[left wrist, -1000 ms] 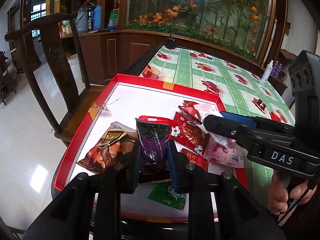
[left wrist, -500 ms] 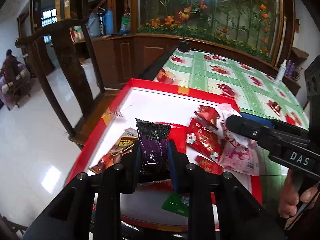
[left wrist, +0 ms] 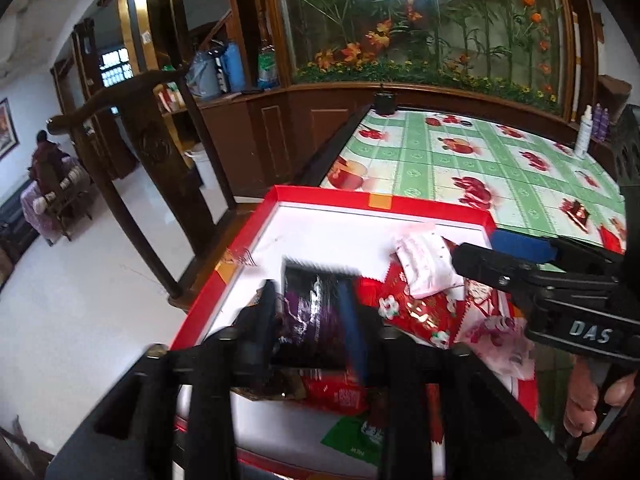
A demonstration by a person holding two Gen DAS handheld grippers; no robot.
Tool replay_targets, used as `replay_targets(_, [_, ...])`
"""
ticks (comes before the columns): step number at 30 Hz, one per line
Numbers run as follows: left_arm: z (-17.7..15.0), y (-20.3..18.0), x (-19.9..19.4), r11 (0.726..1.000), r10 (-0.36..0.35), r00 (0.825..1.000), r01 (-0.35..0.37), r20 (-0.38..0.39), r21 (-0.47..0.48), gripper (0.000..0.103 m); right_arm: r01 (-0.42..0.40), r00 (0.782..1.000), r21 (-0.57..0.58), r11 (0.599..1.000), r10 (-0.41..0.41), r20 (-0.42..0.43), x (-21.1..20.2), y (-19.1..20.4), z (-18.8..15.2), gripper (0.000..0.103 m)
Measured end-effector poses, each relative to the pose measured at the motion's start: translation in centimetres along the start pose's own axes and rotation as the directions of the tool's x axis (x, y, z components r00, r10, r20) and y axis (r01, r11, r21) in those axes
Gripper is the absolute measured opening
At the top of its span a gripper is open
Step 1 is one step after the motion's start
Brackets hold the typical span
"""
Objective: Organize snacks
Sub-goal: 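Open both tools to drop the packets in the box and withdraw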
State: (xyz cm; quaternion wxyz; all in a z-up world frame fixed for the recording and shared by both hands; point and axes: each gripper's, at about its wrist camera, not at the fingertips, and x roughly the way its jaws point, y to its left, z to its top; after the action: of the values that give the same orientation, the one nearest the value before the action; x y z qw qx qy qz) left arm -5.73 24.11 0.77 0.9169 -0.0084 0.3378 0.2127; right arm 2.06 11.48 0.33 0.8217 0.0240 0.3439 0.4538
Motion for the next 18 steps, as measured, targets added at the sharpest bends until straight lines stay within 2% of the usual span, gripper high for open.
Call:
replay_targets(1, [0.1,-0.2,0.0,1.0,0.015,1.0,-0.015,0.007,0.001,0.067,-0.003,1.0,0.016,1.0,0.003,0.003,-0.2,-0.4,0.2,0.071])
replay_targets(3, [0.3,-0.6,-0.2,0.998,0.057,0.998,-0.057,0.031,0.006,0.078,-0.024,0.999,0.044,0.999,0.023,0.023,-0.8,-1.1,0.4,0.074])
replay_targets(5, [0.4,-1.0,-0.5,0.997,0.079,0.995,-0.081,0.057,0.021,0.078,-0.017,0.999,0.056,0.998,0.014,0.048,-1.4,-1.6,0.6,0.078])
replay_targets(10, [1.0,-2.0,-0.9,0.99,0.12,0.989,-0.125,0.082,0.061,0.084,0.02,0.997,0.105,0.994,-0.027,0.07,-2.6,-3.2,1.2,0.079])
replay_targets(14, [1.5,-2.7,-1.2,0.989,0.121,0.989,-0.128,0.087,0.078,0.084,0.039,0.994,0.172,0.984,-0.055,0.094,-4.0,-5.5,1.7,0.079])
replay_targets(18, [1.8,-3.7,-1.7,0.988,0.112,0.989,-0.121,0.094,0.096,0.084,0.092,0.985,0.218,0.972,-0.121,0.123,-5.8,-7.9,2.1,0.08])
